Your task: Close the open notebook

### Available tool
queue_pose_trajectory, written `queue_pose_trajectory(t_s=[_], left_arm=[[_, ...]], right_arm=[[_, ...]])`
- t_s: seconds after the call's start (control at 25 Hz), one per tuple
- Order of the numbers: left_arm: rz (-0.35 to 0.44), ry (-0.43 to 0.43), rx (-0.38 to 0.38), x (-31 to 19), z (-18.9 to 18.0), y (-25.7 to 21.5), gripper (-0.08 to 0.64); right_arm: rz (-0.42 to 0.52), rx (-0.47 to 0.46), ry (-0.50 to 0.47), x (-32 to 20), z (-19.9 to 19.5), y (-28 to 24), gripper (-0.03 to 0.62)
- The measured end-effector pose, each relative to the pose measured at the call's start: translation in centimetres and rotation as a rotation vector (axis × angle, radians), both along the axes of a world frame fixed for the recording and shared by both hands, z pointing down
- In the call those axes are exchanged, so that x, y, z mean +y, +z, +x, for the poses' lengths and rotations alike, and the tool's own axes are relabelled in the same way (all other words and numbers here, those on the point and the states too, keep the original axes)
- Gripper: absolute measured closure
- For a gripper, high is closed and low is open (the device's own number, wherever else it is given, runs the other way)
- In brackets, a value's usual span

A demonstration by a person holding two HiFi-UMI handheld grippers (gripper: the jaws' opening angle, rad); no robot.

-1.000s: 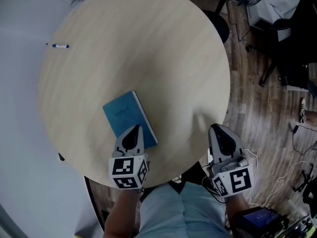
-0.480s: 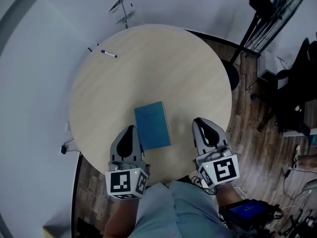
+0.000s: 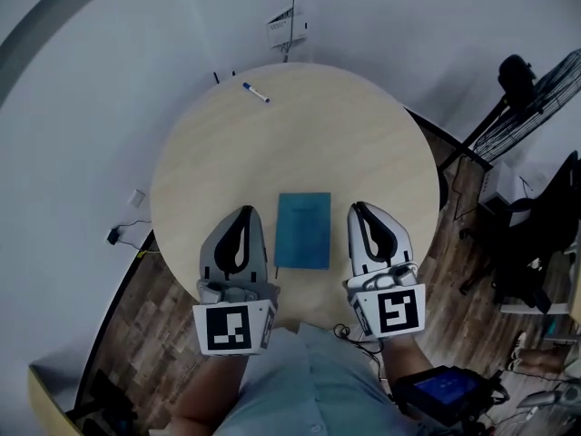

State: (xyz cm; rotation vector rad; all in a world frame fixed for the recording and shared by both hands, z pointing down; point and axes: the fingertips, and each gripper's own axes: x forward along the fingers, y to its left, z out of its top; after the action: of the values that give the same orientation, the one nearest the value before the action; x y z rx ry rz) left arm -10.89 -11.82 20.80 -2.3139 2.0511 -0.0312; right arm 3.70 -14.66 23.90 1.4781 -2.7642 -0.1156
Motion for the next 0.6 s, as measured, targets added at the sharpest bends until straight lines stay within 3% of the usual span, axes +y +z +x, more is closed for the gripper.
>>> queue_pose_trajectory(t_s=[0.2, 0.6], left_arm=[[0.012, 0.006, 0.001, 1.3, -1.6, -0.1, 0.54], [-0.001, 0.061, 0.023, 0.6, -0.9, 0.1, 0.54]], right_arm=[[0.006, -0.001, 0.01, 1.3, -1.5, -0.2, 0.543], [-0.007, -0.005, 0.042, 1.4, -1.3, -0.2, 0.545]])
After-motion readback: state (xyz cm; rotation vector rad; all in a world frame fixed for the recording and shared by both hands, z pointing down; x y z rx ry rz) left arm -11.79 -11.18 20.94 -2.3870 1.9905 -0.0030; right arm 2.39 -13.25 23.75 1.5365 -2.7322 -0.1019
